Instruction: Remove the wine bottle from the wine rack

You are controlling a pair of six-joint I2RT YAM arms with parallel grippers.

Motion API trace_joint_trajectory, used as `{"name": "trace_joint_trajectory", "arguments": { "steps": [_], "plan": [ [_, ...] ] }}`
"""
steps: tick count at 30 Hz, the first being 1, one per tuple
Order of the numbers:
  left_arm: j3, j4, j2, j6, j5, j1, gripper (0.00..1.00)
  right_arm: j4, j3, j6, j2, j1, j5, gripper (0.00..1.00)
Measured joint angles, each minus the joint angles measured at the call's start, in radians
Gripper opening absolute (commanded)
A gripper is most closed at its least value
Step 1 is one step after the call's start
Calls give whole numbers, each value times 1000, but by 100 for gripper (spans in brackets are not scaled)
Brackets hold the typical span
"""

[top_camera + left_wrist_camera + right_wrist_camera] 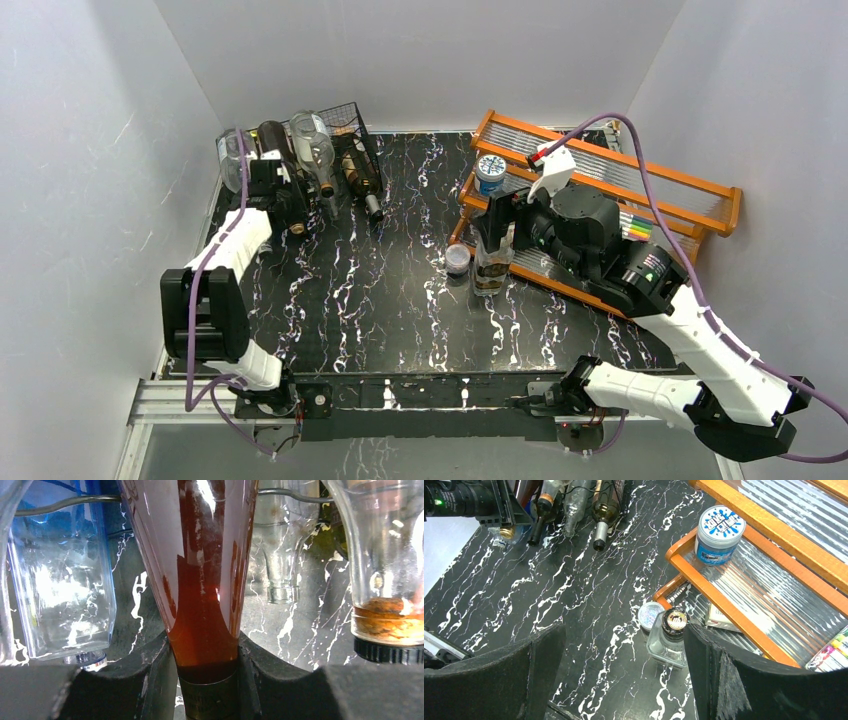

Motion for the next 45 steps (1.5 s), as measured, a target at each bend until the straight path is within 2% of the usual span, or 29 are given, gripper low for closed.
{"name": "trace_joint_trajectory", "arguments": {
  "steps": [8,20,32,45],
  "plan": [
    [3,-68,-50,-34,26,0,0,17,-15,-2,-3,0,0,98],
    [59,-184,-84,-134,86,8,0,23,-29,-4,-5,0,-7,98],
    [86,-338,-211,-288,161,12,0,34,-39,-3,-4,0,-30,98],
    [131,-389,-253,-472,196,12,0,43,-40,-3,16,0,-67,98]
  ]
}}
